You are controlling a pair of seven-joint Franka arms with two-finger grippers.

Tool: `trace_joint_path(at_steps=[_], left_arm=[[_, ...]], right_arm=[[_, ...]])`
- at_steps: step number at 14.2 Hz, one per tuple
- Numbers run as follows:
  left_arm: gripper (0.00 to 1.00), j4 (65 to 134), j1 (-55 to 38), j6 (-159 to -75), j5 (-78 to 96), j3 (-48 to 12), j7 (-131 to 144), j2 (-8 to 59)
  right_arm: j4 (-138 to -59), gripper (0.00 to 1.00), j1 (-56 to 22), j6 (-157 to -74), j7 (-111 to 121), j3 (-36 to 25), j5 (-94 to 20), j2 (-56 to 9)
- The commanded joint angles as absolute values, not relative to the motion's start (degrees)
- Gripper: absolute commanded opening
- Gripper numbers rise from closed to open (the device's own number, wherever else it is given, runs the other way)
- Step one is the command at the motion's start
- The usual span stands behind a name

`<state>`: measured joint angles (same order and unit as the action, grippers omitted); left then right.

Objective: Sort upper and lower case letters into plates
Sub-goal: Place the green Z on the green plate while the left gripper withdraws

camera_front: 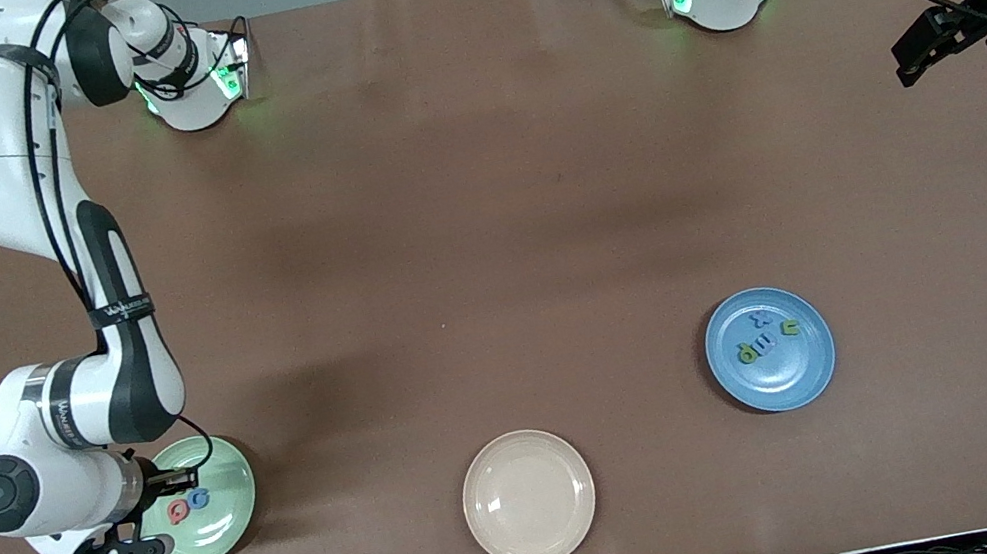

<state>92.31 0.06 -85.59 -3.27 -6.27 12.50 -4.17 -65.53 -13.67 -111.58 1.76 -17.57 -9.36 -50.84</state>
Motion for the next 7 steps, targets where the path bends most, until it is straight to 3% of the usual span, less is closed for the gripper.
trace_joint_path(at_steps=[1,4,7], left_arm=[[1.00,93.69,-1.23,-88.06,-1.85,-5.27,11.43,-5.01],[1.00,94.04,-1.32,-89.91,-0.18,-5.45,11.43,-4.57],[1.00,94.39,-1.32,-89.74,-0.44,-6.59,10.99,-4.31]], right_arm=[[-67.06,1.00,-13.36,-111.88,1.84,-17.05,-9.93,-49.31],[-67.06,1.00,-13.71,-111.19,1.67,-17.14,-10.20,-47.39],[-69.77,1.00,-13.71,-106.98,1.76,-17.31,-9.93,-37.31]])
